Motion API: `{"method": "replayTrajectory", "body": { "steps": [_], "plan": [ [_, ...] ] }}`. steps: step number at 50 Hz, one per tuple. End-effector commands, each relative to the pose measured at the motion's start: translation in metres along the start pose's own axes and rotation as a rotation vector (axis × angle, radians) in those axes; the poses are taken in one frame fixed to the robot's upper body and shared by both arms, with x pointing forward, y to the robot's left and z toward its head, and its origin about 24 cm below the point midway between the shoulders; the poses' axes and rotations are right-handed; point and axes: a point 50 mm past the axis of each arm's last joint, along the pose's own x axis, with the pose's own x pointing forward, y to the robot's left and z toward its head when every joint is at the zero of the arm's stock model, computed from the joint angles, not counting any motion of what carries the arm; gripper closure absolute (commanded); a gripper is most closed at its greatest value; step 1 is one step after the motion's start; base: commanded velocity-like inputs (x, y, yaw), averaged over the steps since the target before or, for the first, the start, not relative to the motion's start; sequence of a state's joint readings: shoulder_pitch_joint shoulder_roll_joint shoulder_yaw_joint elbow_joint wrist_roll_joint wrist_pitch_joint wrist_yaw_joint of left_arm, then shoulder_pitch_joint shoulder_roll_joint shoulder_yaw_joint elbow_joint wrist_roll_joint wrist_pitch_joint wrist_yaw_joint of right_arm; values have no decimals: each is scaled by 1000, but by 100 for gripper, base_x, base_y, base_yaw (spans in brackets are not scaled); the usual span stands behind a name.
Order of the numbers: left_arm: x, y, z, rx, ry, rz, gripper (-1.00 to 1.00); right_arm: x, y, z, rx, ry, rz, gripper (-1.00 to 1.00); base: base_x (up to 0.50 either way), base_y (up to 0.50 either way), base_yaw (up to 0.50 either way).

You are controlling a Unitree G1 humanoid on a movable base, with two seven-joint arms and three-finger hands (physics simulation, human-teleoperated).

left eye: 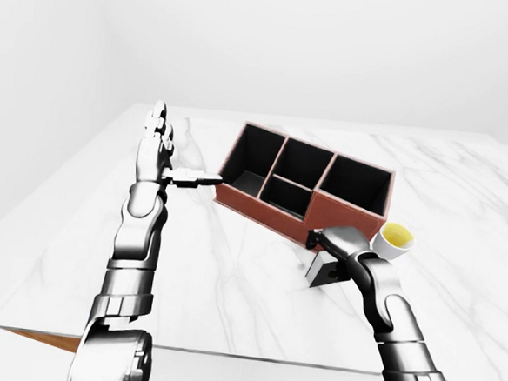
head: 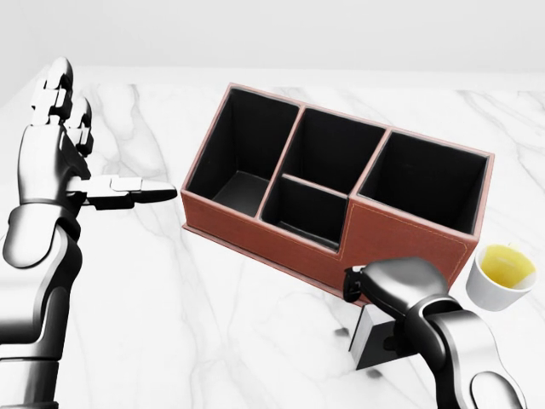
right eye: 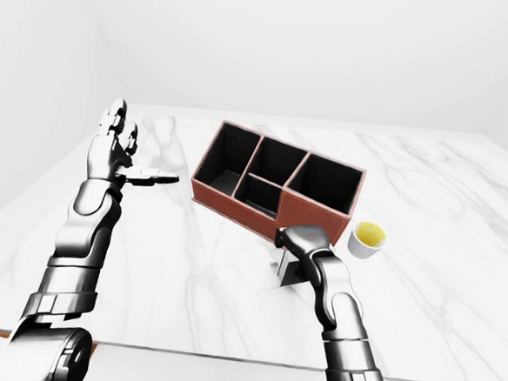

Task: Pick up the book and place it in the right compartment of the caddy.

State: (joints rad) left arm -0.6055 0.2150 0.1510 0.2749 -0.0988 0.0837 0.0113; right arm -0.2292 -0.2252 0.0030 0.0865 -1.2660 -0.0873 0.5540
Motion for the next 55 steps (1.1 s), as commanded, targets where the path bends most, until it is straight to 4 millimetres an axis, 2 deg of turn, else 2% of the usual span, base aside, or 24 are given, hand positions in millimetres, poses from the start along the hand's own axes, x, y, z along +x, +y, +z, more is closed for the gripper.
{"method": "replayTrajectory", "body": {
  "steps": [1,24,55],
  "plan": [
    [1,1,-3,-2,9,2,-100,4,8,-5,-13,23,28,-11,0,0,0],
    [0,1,-4,1,11,1,-100,11,18,-10,-35,46,45,-11,0,0,0],
    [-3,2,-3,0,9,7,-100,11,32,-15,-55,72,67,-13,0,0,0]
  ]
}}
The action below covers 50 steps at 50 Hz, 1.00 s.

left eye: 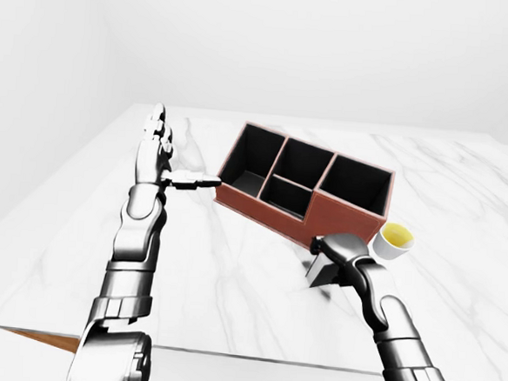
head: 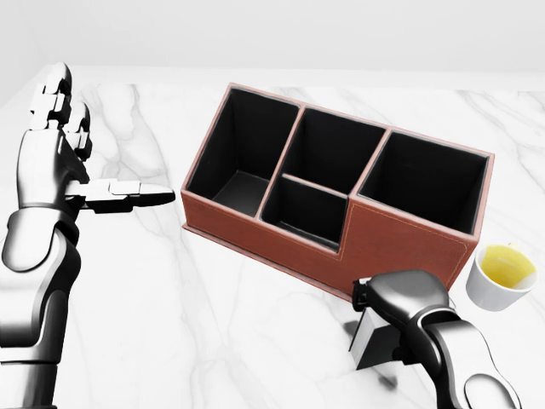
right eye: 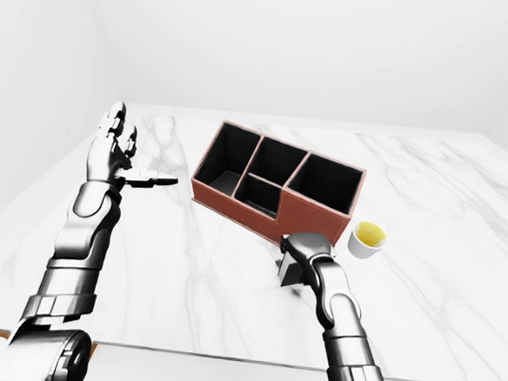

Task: Pick up the book and place it in the right compartment of the caddy.

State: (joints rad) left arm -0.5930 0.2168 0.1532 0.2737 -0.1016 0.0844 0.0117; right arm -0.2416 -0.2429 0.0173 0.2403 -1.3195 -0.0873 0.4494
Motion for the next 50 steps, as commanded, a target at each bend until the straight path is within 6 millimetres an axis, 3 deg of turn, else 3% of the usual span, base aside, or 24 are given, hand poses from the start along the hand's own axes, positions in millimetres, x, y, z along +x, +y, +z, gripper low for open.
{"method": "replayTrajectory", "body": {
  "steps": [1,5,7,8,10,25,42,50],
  "plan": [
    [-1,0,1,0,-3,2,-100,0,10,-4,-15,20,29,-14,0,0,0],
    [-2,0,1,1,-4,1,-100,0,15,-5,-22,27,44,-12,0,0,0],
    [-2,0,1,1,-7,1,-100,0,18,-6,-24,30,53,4,0,0,0],
    [-2,0,1,1,-9,1,-100,0,19,-6,-27,33,59,23,0,0,0],
    [-2,0,1,1,-9,1,-100,0,21,-7,-27,34,56,100,0,0,0],
    [-3,-1,4,0,-20,-2,-100,-5,1,0,27,-4,-42,100,0,0,0],
    [-3,0,8,0,-37,3,-100,-41,-68,14,91,-111,-261,100,0,0,0],
    [-3,0,5,-2,-26,5,-100,-56,-88,20,102,-163,-324,100,0,0,0]
  ]
}}
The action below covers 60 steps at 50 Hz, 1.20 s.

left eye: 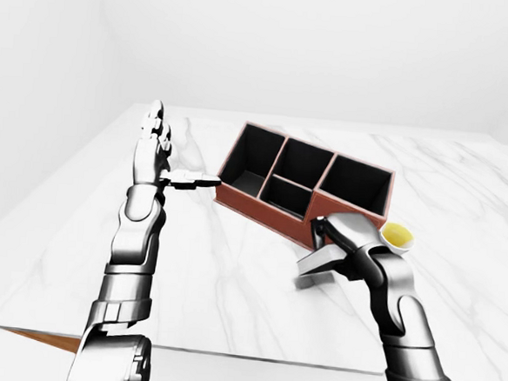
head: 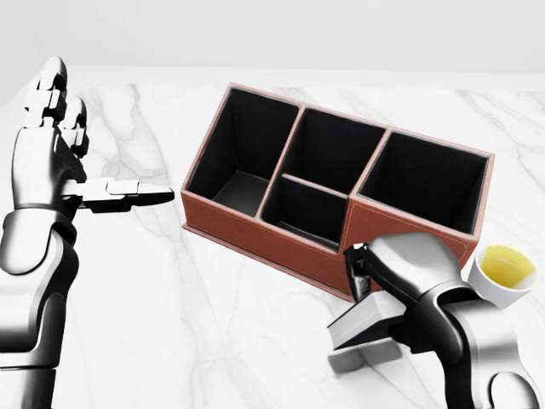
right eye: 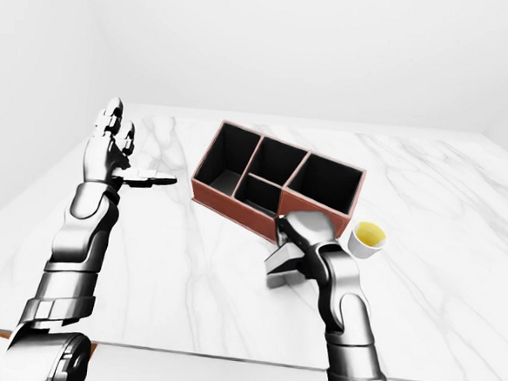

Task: Pick up the book and place it in the right compartment of the caddy.

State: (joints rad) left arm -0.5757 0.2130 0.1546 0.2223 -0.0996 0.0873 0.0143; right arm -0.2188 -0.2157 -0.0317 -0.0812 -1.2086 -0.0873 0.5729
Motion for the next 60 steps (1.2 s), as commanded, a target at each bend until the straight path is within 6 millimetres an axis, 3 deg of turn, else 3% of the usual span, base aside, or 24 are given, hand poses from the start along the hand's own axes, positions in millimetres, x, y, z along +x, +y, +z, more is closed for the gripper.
{"method": "replayTrajectory", "body": {
  "steps": [1,26,44,54,60],
  "plan": [
    [-1,1,-2,0,7,4,-100,-19,-44,14,29,-86,-154,100,0,0,0],
    [-2,1,2,3,-14,6,-100,-64,-119,45,-12,-286,-488,100,0,0,0],
    [-5,2,11,0,-54,6,-100,-95,-158,67,-71,-446,-698,100,0,0,0],
    [-6,2,13,-1,-62,6,-100,-103,-179,72,-118,-479,-773,100,0,0,0],
    [-7,2,15,-2,-73,3,-100,-97,-202,70,-125,-470,-788,100,0,0,0]
  ]
}}
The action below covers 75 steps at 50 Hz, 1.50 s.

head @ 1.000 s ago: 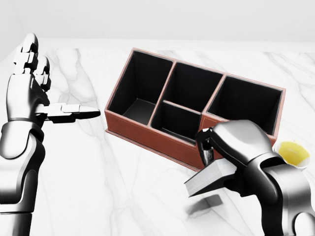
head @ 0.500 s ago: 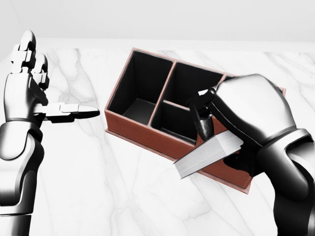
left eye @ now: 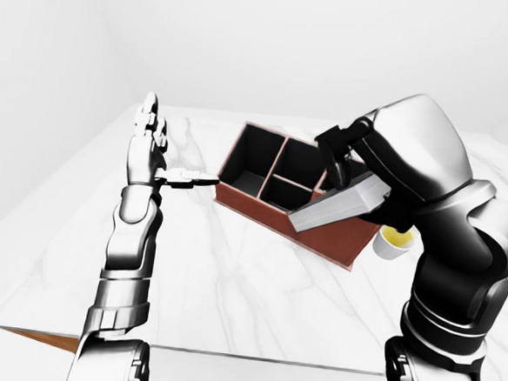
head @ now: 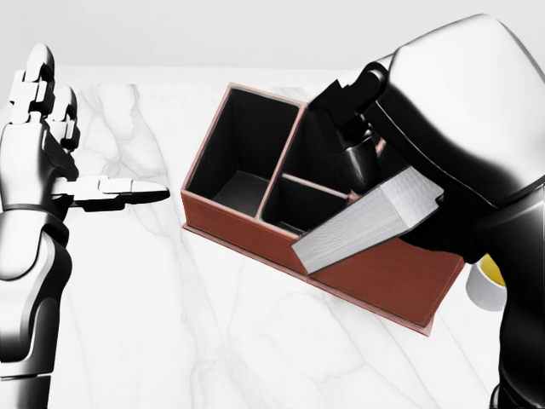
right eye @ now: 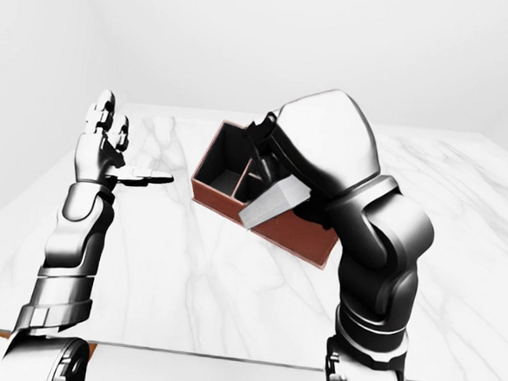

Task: Pick up the book and place it in the right compartment of the caddy.

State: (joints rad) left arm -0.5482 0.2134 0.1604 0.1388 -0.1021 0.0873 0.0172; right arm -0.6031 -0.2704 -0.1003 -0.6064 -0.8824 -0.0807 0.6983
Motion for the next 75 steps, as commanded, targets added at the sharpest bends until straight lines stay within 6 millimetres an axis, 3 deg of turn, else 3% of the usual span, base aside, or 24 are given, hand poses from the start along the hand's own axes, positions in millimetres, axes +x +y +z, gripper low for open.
{"method": "replayTrajectory", "body": {
  "steps": [1,15,29,38,48,58,75],
  "plan": [
    [-2,0,4,-2,-18,-2,-100,20,-29,-4,-36,-34,-73,100,0,0,0],
    [-6,2,15,-4,-70,-2,-100,54,-52,-21,-65,-20,-132,100,0,0,0],
    [-8,2,19,-7,-90,-6,-100,99,-52,-64,-56,146,-78,100,0,0,0],
    [-7,2,18,-10,-84,-7,-100,125,-29,-103,-74,319,25,100,0,0,0],
    [-9,4,20,-13,-93,-8,-100,132,9,-133,-150,459,92,100,0,0,0],
    [-8,7,20,-14,-93,-4,-100,129,35,-141,-229,501,145,100,0,0,0],
    [-12,10,16,-13,-78,7,-100,118,62,-146,-316,501,182,100,0,0,0]
  ]
}}
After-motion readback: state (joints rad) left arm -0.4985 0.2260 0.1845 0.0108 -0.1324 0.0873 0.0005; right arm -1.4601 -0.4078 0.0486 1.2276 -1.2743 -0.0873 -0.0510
